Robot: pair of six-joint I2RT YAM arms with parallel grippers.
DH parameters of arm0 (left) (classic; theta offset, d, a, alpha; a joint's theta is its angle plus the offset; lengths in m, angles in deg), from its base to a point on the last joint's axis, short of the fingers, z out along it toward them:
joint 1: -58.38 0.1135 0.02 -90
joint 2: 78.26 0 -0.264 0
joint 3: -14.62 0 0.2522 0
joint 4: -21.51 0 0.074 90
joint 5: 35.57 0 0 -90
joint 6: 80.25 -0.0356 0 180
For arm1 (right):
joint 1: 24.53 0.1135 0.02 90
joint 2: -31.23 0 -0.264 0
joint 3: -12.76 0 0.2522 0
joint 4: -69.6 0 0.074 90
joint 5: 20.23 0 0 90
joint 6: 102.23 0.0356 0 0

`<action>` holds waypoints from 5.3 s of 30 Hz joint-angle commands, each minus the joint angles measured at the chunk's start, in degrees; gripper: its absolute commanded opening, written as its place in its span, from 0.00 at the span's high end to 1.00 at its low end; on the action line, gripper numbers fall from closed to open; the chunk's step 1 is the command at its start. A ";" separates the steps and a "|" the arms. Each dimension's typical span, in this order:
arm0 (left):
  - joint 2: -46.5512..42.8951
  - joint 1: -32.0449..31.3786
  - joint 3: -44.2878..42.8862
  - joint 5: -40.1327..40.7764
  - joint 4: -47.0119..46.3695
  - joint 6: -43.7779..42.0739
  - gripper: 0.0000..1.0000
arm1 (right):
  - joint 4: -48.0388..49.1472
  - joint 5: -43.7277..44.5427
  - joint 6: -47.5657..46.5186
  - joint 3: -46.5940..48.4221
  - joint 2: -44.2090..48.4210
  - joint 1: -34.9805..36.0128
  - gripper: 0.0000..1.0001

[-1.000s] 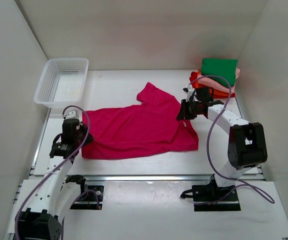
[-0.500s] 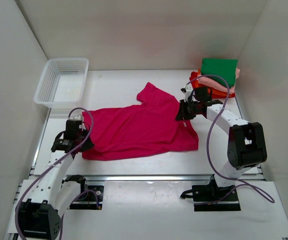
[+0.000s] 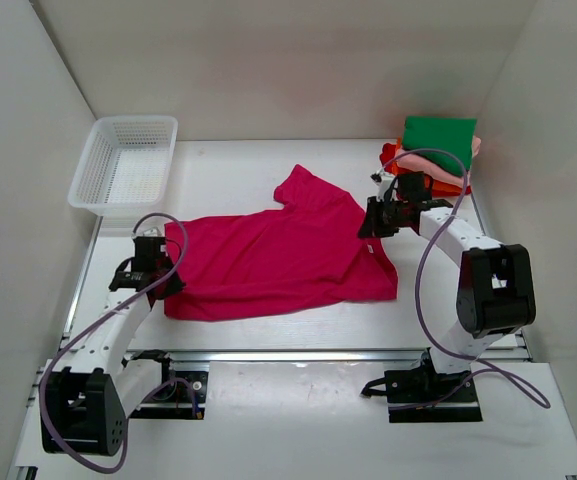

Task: Fold and stack the t-shirts
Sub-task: Flatten out the tshirt

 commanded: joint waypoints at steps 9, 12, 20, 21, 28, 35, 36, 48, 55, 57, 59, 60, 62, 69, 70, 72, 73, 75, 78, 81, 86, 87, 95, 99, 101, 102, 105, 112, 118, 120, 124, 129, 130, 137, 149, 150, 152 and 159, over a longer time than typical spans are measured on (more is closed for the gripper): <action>5.61 2.61 -10.80 2.81 2.03 -7.60 0.39 | 2.95 0.04 0.62 2.14 -2.81 -0.74 1.00; 3.51 2.26 -9.66 0.51 4.49 -11.30 0.54 | 2.69 -0.31 0.88 2.49 -3.43 -1.00 1.00; 7.80 0.59 -11.14 -3.36 6.96 -15.96 0.52 | 1.99 -0.92 1.84 5.74 -6.33 -3.19 1.00; 9.20 -0.11 -11.67 -3.45 7.40 -16.14 0.52 | 2.08 -0.76 1.67 5.92 -7.11 -3.29 1.00; 7.90 1.56 -11.50 -2.48 6.70 -15.44 0.50 | 1.37 -1.46 1.31 9.88 -10.02 -3.72 0.82; 6.30 0.59 -12.55 -3.18 -3.31 -10.61 0.43 | 3.57 6.51 -0.61 13.12 -10.02 -1.45 0.47; 7.09 0.24 -13.42 -3.71 -5.32 -9.90 0.43 | 4.09 8.98 -2.62 13.74 -10.20 -0.40 0.47; 30.45 -3.62 -20.71 1.65 -18.79 -4.98 0.49 | 3.05 14.45 -7.73 18.75 -17.31 6.28 0.54; 41.63 -4.51 -26.96 4.46 -18.78 -5.77 0.50 | 0.85 16.55 -7.30 19.54 -21.61 7.00 0.57; 43.64 -4.25 -28.36 4.81 -18.97 -6.12 0.51 | -0.73 17.96 -6.86 20.59 -22.93 6.82 0.56; 46.98 -3.72 -32.30 3.68 -17.66 -6.03 0.53 | -1.96 21.82 -5.28 21.38 -24.08 6.04 0.57; 48.31 -3.63 -33.37 3.50 -16.69 -5.86 0.52 | -2.31 22.79 -4.49 21.56 -24.43 5.60 0.57; 52.69 -3.81 -39.67 3.32 -13.63 -5.94 0.53 | -3.72 25.51 -0.38 21.74 -24.87 3.40 0.57; 63.51 -3.90 -56.21 2.18 -6.51 -6.56 0.54 | -5.21 30.00 2.28 23.66 -25.49 0.93 0.55; 65.70 -3.72 -59.37 2.00 -5.27 -6.38 0.55 | -5.48 30.70 2.20 24.54 -26.01 1.54 0.54; 68.70 -3.46 -66.39 0.86 -3.60 -6.73 0.56 | -6.44 31.24 2.46 25.77 -26.89 1.37 0.55; 70.37 -3.37 -67.82 0.42 -2.45 -6.65 0.57 | -6.45 31.15 2.63 27.00 -27.42 1.63 0.54; 72.65 -3.98 -72.74 0.24 -2.26 -7.61 0.57 | -7.15 31.06 3.68 28.50 -28.21 1.73 0.53; 75.11 -3.98 -78.27 -0.72 -3.15 -8.32 0.58 | -8.20 31.85 4.38 32.01 -29.09 2.51 0.52; 77.59 -3.80 -88.12 -1.78 0.88 -7.79 0.60 | -9.08 33.34 3.69 34.83 -28.48 3.57 0.50; 58.76 -3.02 -70.12 -0.19 -6.18 -9.37 0.58 | -6.11 31.78 1.76 31.07 -19.10 4.28 0.39; 55.47 -2.23 -65.51 -0.89 -10.49 -8.67 0.57 | -4.97 30.46 1.93 29.06 -17.60 4.19 0.35; 27.17 -2.39 -32.46 -5.20 -4.46 -10.86 0.59 | -2.68 25.53 -0.70 23.07 -5.73 4.44 0.31; 19.16 -3.37 -17.68 -5.29 -6.57 -9.12 0.67 | -1.09 22.11 1.22 15.87 -0.11 4.71 0.31; 17.92 -1.88 -14.67 -5.82 -7.02 -8.49 0.68 | -0.30 21.31 1.75 12.87 1.66 5.23 0.31; 17.22 -1.87 -13.44 -4.95 -7.01 -8.40 0.68 | -0.04 21.22 1.93 11.38 2.54 5.67 0.32; 17.21 -2.57 -11.77 -2.92 -6.92 -8.58 0.63 | 1.02 19.56 2.64 8.39 4.30 5.86 0.31; 15.81 -2.75 -8.25 -0.20 -12.02 -8.05 0.56 | 2.08 17.88 3.34 5.57 4.66 5.59 0.33; 17.82 -2.40 -7.19 0.51 -14.22 -10.69 0.55 | 2.69 16.74 3.25 4.78 4.75 4.27 0.34; 19.92 -2.66 -7.45 0.24 -14.74 -11.30 0.54 | 2.69 16.56 3.25 4.86 4.74 4.27 0.34; 21.60 -3.10 -7.63 0.24 -16.15 -11.83 0.53 | 2.77 16.13 3.52 5.22 4.04 4.80 0.35; 23.97 -2.75 -7.98 0.59 -16.59 -12.27 0.53 | 2.69 16.12 3.69 4.96 3.25 4.71 0.35; 23.89 -2.66 -7.81 0.59 -16.25 -12.18 0.54 | 2.69 16.03 3.43 5.47 3.25 4.71 0.35; 19.76 -2.66 -6.84 -0.20 -14.32 -11.84 1.00 | 2.43 15.86 3.43 5.04 3.34 4.54 0.36; 13.08 -1.79 -4.38 -0.20 -5.53 -8.49 1.00 | 1.99 16.65 3.16 3.64 2.46 4.71 0.36; 12.82 -1.61 -4.38 -0.28 -5.17 -7.62 1.00 | 1.99 16.56 3.25 3.72 1.85 4.28 0.36; 12.99 -0.99 -4.20 0.94 -3.33 -6.73 1.00 | 1.46 16.91 2.72 3.90 2.11 4.71 0.35; 7.73 0.24 -2.18 1.30 -5.50 -4.98 0.60 | 2.08 15.95 1.67 2.14 1.85 5.06 0.36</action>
